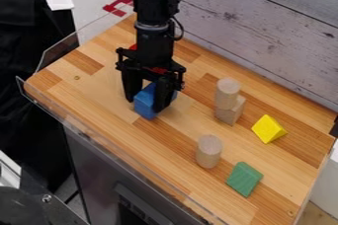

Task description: Put the blue rectangular block on the top of the red arch

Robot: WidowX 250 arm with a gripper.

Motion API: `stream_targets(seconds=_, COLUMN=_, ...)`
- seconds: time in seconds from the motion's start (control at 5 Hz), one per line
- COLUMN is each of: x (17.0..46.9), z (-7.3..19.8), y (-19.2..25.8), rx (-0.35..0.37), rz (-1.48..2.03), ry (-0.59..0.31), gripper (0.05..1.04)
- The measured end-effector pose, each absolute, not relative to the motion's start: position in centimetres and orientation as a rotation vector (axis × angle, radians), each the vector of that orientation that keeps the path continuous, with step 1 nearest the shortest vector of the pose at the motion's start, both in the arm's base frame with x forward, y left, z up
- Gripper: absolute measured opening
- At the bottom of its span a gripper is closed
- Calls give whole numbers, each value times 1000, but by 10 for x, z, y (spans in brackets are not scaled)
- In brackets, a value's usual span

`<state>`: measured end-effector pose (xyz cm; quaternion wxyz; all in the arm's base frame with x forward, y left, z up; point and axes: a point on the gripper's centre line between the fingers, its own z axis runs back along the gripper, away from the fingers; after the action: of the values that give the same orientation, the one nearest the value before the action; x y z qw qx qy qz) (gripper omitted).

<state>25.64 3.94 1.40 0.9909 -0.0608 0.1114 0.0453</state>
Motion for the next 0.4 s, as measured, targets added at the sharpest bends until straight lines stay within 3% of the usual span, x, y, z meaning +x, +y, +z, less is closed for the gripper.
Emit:
stream_targets(seconds=0.2, x=252, z=15, y=40, rx=-109, rz=110, ry=235, gripper=560)
stream_targets(seconds=0.4, x=253, z=32, y=34, rx=-94, rz=82, ry=214, gripper=560)
